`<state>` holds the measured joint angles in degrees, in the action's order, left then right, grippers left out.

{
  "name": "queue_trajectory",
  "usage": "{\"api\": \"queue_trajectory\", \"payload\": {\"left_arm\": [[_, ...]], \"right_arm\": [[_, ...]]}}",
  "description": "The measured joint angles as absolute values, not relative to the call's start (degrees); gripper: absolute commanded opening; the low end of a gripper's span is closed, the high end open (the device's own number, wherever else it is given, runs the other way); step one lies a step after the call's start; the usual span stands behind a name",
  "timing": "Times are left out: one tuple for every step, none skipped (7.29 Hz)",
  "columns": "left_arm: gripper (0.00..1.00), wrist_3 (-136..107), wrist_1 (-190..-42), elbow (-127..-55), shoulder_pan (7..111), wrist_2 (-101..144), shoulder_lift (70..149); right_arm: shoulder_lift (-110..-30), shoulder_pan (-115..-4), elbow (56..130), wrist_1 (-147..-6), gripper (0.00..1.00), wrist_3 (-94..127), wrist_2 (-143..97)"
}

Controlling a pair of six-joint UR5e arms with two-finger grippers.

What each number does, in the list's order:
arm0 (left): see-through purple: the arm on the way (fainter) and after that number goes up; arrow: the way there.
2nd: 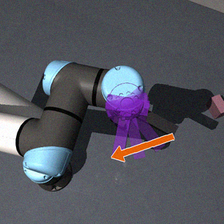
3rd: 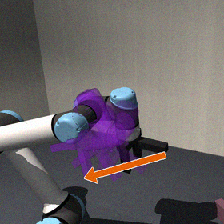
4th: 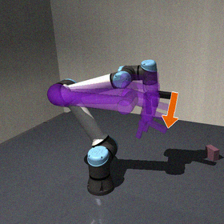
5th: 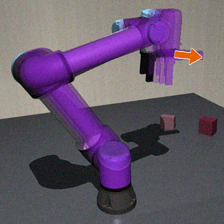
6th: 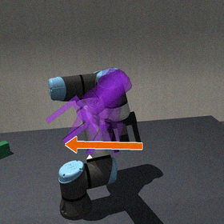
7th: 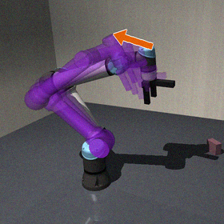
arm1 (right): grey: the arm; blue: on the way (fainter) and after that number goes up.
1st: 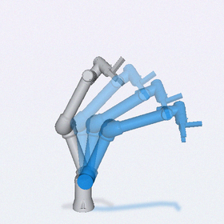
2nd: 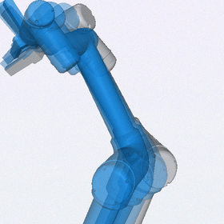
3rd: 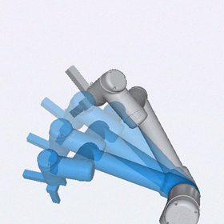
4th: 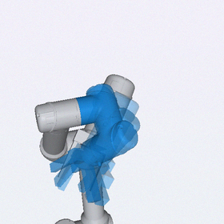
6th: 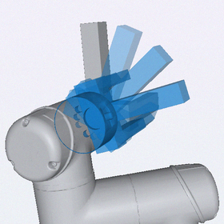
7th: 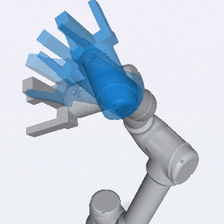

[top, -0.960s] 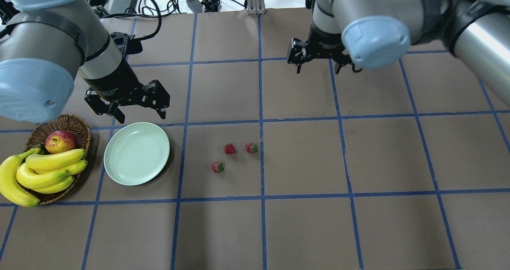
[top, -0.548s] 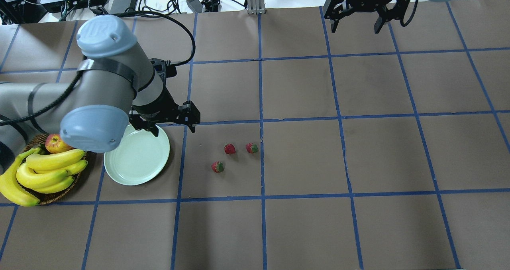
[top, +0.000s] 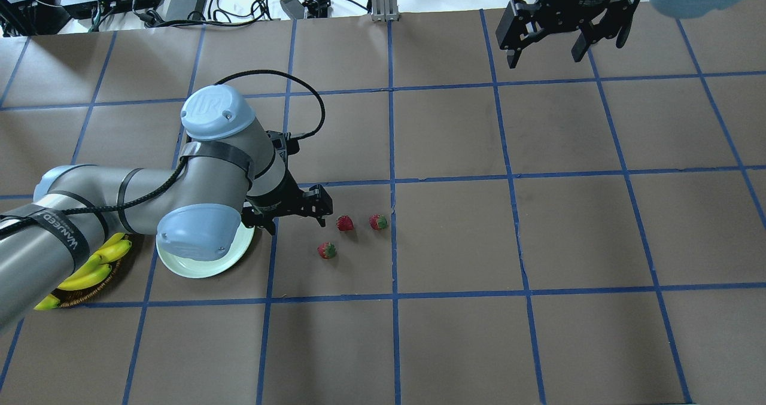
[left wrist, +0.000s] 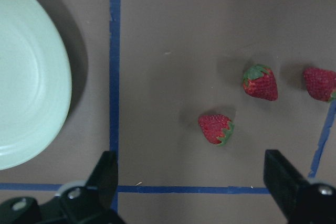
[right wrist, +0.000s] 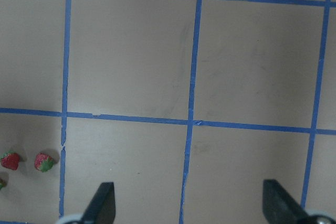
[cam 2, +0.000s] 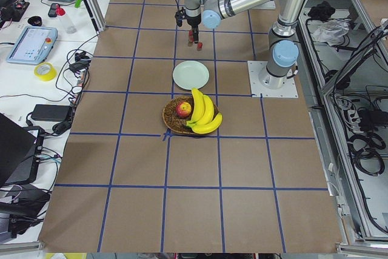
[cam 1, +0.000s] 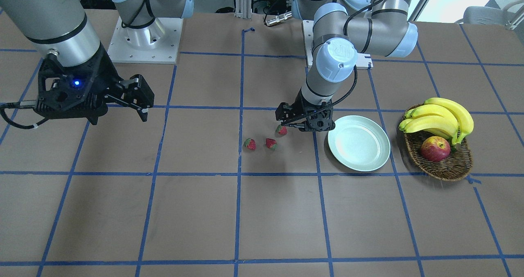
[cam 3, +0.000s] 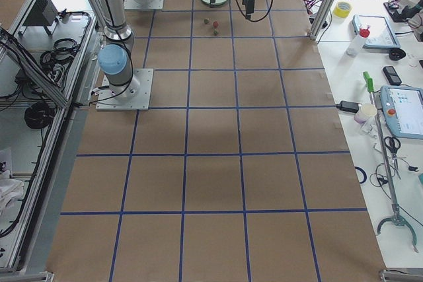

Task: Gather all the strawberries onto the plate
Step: 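Raise the right arm away while the left gripper reaches a strawberry, then grasp a strawberry with the left gripper and drop it onto the plate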

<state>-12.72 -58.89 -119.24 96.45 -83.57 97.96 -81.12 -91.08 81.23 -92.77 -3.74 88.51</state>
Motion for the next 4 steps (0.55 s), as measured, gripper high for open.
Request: {"api": "queue_trajectory", "payload": {"left_arm": [[0.96, -13.1, -57.7, -120.4, 96.5, -82.5, 99.0], [0.95, -13.3, -56.8, -121.1, 96.6, -82.0, 100.3], [0.95, -13.4, -55.7, -121.5, 96.7, -81.5, 101.6], [0.93, -13.4, -54.8, -121.7, 96.9, -81.0, 102.8]], "right_arm": [[-81.4, -91.1, 81.9, -92.9, 1.0, -4.0, 88.6], [-81.8, -91.1, 82.2, -92.9, 1.0, -4.1, 88.9], [-82.0, -91.1, 82.3, -93.0, 1.0, -4.1, 89.2], [-82.0, -91.1, 82.3, -93.1, 1.0, -4.1, 89.3]]}}
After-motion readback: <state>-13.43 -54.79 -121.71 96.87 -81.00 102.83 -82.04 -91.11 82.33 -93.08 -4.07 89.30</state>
